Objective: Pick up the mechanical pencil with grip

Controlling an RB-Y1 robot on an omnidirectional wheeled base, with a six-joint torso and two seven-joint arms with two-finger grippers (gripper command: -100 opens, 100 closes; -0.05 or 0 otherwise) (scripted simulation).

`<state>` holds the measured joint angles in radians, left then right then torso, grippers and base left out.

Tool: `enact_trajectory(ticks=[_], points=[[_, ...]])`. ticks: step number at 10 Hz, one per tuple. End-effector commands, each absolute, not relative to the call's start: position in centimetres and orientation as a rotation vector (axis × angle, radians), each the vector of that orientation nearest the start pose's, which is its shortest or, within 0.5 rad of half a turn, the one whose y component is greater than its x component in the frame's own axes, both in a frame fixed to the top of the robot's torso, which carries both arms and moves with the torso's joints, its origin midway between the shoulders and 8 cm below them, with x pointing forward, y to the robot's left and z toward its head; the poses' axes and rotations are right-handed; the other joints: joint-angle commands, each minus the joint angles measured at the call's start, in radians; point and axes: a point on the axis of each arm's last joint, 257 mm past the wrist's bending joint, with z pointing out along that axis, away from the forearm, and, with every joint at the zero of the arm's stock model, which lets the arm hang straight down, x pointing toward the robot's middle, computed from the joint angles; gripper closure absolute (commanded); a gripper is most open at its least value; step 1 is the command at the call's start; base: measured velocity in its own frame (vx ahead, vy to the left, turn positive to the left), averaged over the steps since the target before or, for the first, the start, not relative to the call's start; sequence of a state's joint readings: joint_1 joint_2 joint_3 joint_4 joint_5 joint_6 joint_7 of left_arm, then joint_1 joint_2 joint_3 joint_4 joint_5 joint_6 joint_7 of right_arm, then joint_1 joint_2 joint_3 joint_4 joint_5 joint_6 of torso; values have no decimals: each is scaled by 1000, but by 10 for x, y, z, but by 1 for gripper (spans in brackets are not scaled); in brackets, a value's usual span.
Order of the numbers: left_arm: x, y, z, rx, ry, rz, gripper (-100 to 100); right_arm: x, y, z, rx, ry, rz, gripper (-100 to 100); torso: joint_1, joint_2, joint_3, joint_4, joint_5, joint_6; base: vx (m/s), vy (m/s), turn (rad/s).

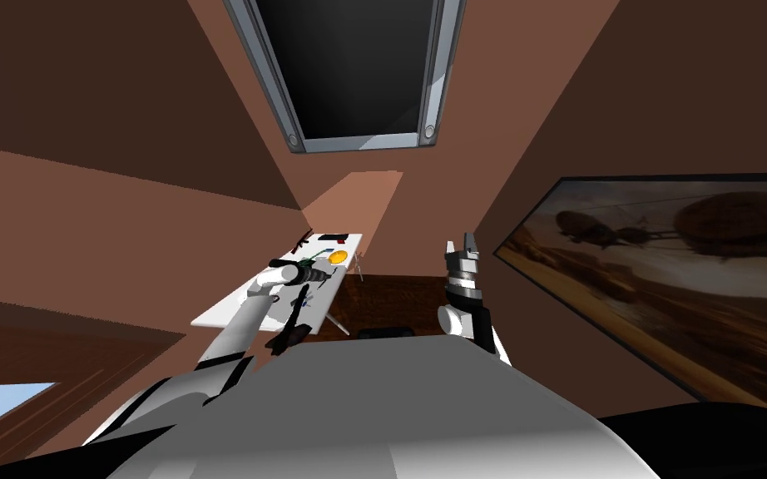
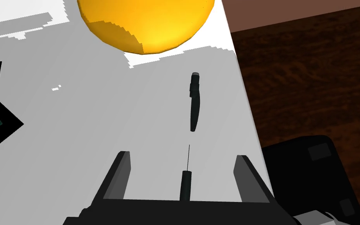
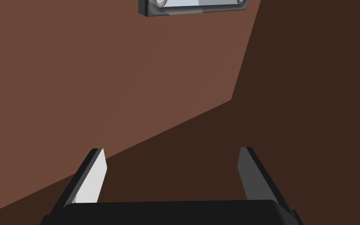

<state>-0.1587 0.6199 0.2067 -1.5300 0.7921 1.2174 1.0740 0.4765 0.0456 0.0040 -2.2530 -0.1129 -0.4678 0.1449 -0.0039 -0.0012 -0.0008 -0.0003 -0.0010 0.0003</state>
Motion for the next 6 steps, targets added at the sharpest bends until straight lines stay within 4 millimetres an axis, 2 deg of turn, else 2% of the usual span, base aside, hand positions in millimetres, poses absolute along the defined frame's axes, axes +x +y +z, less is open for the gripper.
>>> enact_trajectory(ticks=[1,6], points=[[471,418,-293,-2965,473,-950,-100,354,-295,13,739,572,1242,0,0,0,0,0,0,0,30,-83,32],[464,443,-267,-2974,392,-886,-100,354,-295,13,739,572,1242,0,0,0,0,0,0,0,28,-70,16]])
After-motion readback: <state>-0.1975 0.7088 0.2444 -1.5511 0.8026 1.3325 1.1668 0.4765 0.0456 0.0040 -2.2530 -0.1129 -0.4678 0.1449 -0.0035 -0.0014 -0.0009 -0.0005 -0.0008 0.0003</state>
